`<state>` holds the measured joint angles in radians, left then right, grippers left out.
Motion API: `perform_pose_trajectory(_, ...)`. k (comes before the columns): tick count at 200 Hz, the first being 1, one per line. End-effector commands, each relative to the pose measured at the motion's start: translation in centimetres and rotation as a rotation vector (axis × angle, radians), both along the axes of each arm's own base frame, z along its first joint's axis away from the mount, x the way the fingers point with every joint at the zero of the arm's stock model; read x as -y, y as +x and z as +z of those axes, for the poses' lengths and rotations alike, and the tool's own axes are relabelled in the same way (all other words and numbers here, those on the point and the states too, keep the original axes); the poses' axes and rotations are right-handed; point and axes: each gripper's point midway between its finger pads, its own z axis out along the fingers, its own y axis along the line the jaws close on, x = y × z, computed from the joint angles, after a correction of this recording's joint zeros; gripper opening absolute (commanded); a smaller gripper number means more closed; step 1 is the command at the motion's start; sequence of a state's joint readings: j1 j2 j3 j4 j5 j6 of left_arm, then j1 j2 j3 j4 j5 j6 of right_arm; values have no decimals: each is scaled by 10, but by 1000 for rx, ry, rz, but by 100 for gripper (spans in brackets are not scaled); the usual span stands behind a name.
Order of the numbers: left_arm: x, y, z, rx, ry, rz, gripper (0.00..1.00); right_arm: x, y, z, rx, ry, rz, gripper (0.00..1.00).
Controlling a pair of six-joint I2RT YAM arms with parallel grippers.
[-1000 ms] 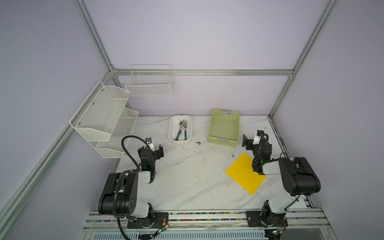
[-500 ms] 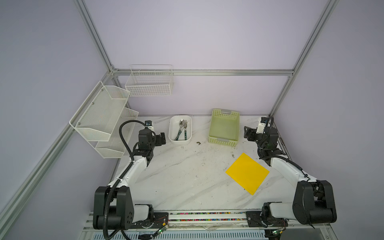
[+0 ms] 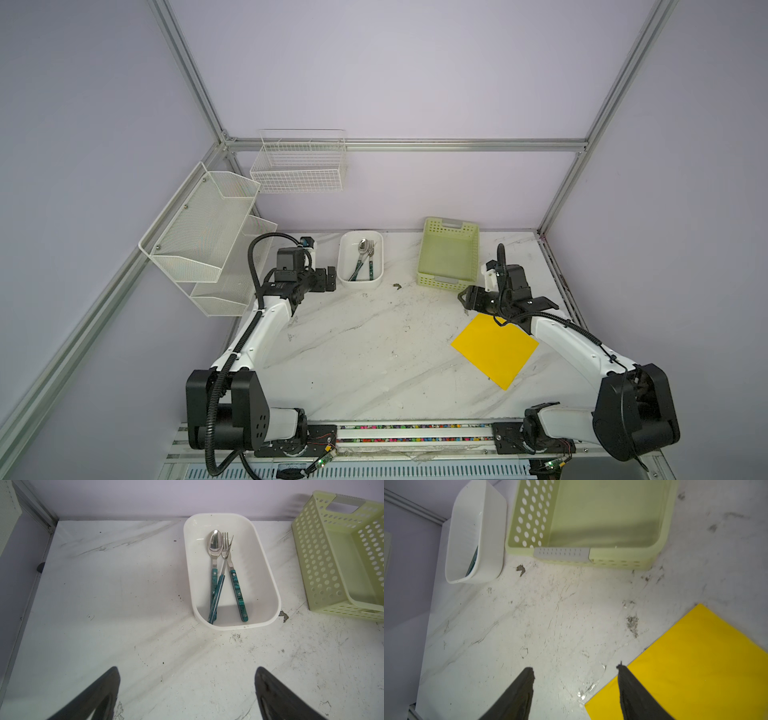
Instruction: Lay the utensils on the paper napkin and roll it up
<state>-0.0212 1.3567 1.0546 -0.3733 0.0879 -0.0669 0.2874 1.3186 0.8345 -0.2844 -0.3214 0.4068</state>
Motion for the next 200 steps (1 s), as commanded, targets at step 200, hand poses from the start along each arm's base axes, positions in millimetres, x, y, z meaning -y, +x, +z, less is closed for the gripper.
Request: perform_pose_trajectory(200,7,-5,27,104,-24,-29,100,-27,-91,-106,-508,-50,102,66)
